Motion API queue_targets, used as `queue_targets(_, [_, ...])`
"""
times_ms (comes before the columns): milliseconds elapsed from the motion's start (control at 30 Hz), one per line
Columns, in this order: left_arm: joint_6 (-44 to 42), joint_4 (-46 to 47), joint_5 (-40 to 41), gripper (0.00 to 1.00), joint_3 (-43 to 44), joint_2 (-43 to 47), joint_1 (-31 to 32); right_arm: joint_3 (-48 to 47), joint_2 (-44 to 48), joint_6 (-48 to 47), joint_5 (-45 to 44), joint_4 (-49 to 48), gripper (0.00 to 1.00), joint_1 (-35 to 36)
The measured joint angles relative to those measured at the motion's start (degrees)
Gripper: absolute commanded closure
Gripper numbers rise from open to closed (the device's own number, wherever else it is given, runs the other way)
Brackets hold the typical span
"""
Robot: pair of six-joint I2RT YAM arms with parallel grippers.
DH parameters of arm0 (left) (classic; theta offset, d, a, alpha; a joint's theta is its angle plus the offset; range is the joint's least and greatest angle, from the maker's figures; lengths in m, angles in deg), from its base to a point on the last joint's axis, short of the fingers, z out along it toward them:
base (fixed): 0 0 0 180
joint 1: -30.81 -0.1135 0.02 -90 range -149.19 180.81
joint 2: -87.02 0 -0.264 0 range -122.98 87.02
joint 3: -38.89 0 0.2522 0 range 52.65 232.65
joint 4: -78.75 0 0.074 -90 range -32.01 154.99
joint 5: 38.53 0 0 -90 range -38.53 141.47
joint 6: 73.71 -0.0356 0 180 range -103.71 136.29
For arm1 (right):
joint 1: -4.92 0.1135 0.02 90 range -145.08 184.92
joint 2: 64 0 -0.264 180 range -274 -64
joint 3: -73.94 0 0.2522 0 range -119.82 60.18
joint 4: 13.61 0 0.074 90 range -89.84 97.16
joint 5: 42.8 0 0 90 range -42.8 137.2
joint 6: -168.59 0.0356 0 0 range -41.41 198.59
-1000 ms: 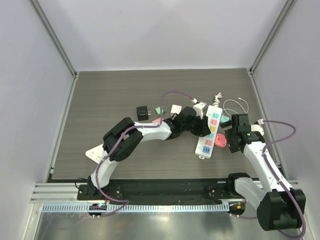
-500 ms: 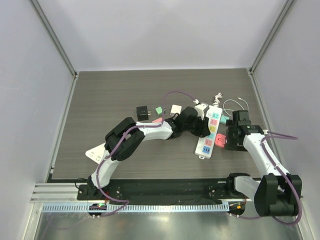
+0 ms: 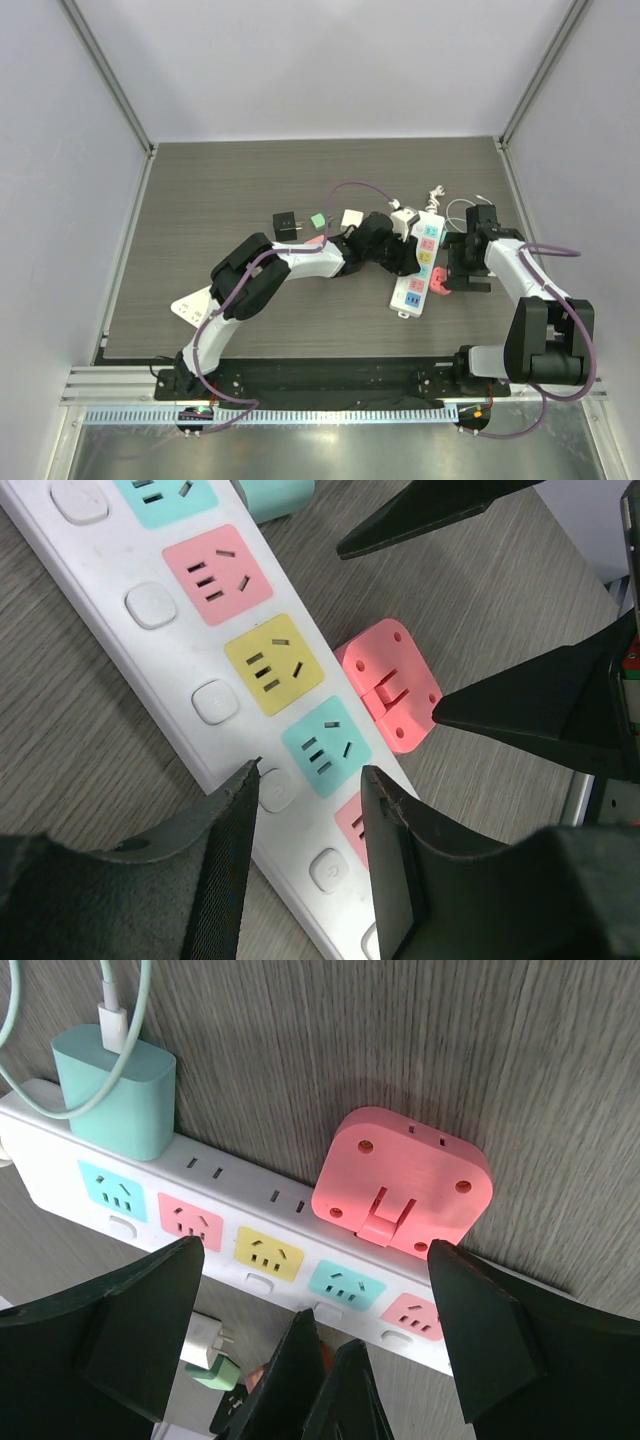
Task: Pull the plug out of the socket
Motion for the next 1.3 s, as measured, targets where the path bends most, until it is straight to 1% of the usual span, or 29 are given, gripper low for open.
queue_targets(133, [-1.75, 0.00, -0.59, 0.50, 0.02, 0.00, -0.04, -0.02, -0.55, 0.04, 0.81, 0.13, 0.00, 0.00])
queue_targets(200, [-2.82, 0.09, -0.66, 0.50, 0.02, 0.00, -0.04, 0.15, -0.96, 0.24, 1.33, 0.04, 0.02, 0.00])
queue_targets(400, [-4.81, 0.13, -0.98, 0.50, 0.00, 0.00, -0.04, 3.17, -1.44, 1.03, 2.38, -1.31, 0.03, 0.00])
queue_targets(800, [-6.40, 0.09, -1.16, 0.50, 0.02, 0.00, -0.04, 5.11, -2.82, 3.04, 2.91, -4.07, 0.05, -0.04])
queue_targets(867, [-6.67, 0.09, -1.18, 0.50, 0.02, 0.00, -0.04, 5.42, -2.82, 3.23, 2.91, -4.33, 0.08, -0.04])
queue_targets(933, [-6.82, 0.07, -1.18, 0.50, 0.02, 0.00, -0.07, 5.84, -2.82, 3.45, 2.91, -4.48, 0.15, -0.04])
queue_targets(1033, [-6.95, 0.07, -1.18, 0.50, 0.02, 0.00, -0.11, 6.49, -2.89, 3.98, 2.93, -4.68, 0.18, -0.04])
queue_targets(1133, [-7.04, 0.07, -1.18, 0.50, 0.00, 0.00, -0.26, 6.84, -2.93, 4.52, 2.95, -4.70, 0.19, -0.09])
queue_targets(1200, [-7.04, 0.07, -1.18, 0.50, 0.00, 0.00, -0.31, 6.86, -2.93, 4.57, 2.97, -4.72, 0.24, -0.11])
queue_targets(1233, [-7.04, 0.07, -1.18, 0.50, 0.02, 0.00, -0.33, 6.93, -2.93, 4.61, 2.97, -4.72, 0.29, -0.15])
queue_targets(1300, [-6.99, 0.07, -1.18, 0.51, 0.02, 0.00, -0.31, 7.08, -2.91, 4.81, 3.08, -4.83, 0.35, -0.24])
